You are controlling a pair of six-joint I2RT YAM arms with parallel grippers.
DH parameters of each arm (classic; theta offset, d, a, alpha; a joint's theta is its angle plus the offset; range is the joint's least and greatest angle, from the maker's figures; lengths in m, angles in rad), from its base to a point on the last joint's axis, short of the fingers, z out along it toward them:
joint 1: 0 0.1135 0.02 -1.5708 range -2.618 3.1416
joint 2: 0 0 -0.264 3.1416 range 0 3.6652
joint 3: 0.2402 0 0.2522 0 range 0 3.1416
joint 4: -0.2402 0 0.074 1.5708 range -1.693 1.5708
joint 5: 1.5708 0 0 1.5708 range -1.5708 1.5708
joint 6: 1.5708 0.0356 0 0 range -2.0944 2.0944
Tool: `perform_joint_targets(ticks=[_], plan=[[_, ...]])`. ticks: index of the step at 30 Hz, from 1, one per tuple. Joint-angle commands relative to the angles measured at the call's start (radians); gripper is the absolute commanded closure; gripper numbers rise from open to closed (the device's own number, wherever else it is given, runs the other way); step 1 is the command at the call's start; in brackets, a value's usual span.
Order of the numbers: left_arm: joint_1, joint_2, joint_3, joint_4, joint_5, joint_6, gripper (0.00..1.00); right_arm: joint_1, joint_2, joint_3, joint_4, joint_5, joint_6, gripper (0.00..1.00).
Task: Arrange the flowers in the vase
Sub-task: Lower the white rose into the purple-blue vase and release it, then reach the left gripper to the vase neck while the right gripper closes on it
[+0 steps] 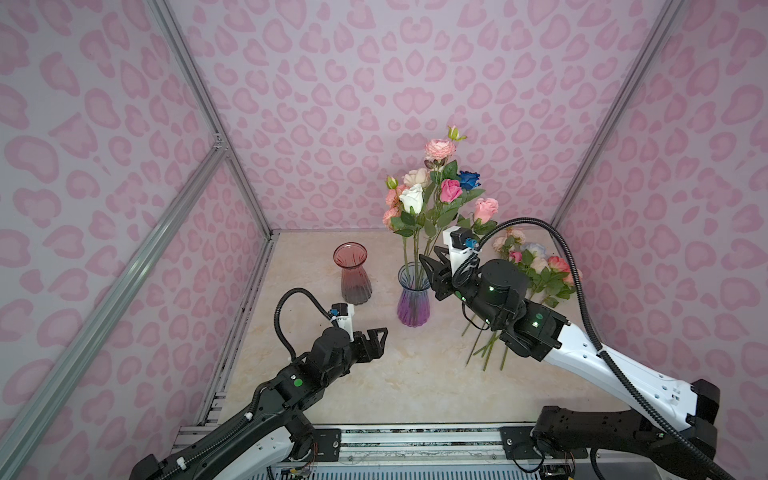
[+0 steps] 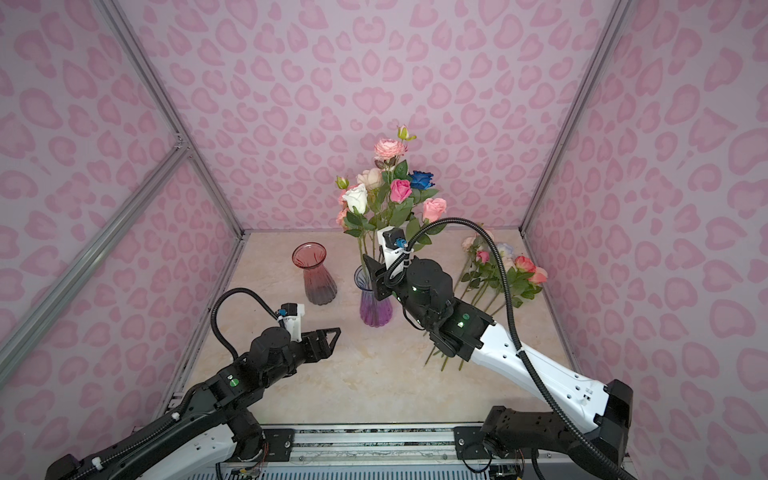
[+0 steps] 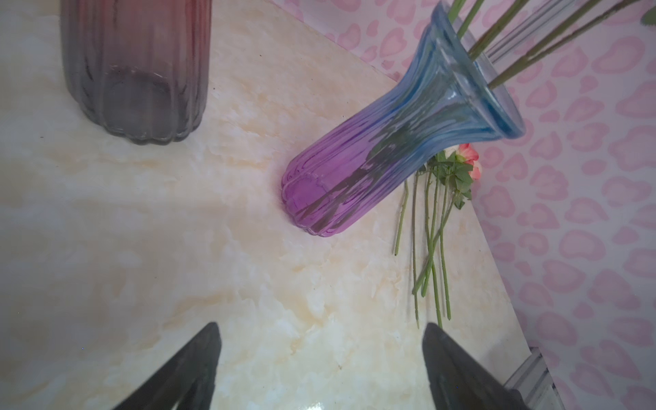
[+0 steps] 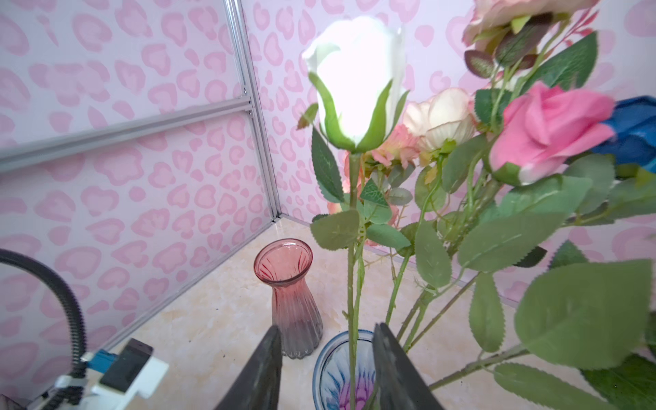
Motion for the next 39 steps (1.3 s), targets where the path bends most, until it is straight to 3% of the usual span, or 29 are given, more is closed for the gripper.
perform_joint_targets(ticks=[1,7,11,13,19,24,25,26,34,39], plan=[[-0.011,0.061,0.021,0.075,0.016,0.079,0.13,0.004,-0.056,-0.017,-0.063,-0.019,0.077,0.56],[-0.086,0.184,0.066,0.092,-0.068,0.153,0.17,0.002,-0.226,-0.150,-0.151,0.098,0.185,0.55],[-0.103,0.220,0.165,0.042,-0.116,0.195,0.16,-0.021,-0.279,-0.184,-0.306,0.202,0.358,0.51],[-0.099,0.218,0.225,-0.007,-0.126,0.179,0.15,-0.042,-0.283,-0.172,-0.376,0.201,0.416,0.50],[-0.017,0.247,0.495,-0.231,-0.004,0.099,0.16,-0.128,-0.284,-0.136,-0.471,0.191,0.470,0.49],[0.136,0.421,0.749,-0.471,0.218,-0.043,0.42,-0.169,-0.297,-0.140,-0.472,0.182,0.468,0.50],[0.160,0.451,0.778,-0.490,0.264,-0.053,0.51,-0.180,-0.297,-0.142,-0.475,0.177,0.467,0.50],[0.171,0.480,0.811,-0.526,0.273,-0.064,0.53,-0.192,-0.296,-0.145,-0.478,0.166,0.465,0.50],[0.172,0.641,0.999,-0.676,0.280,-0.046,0.55,-0.303,-0.317,-0.204,-0.455,0.028,0.465,0.50],[0.173,0.643,0.976,-0.643,0.231,-0.033,0.49,-0.329,-0.246,-0.226,-0.380,-0.149,0.535,0.48]])
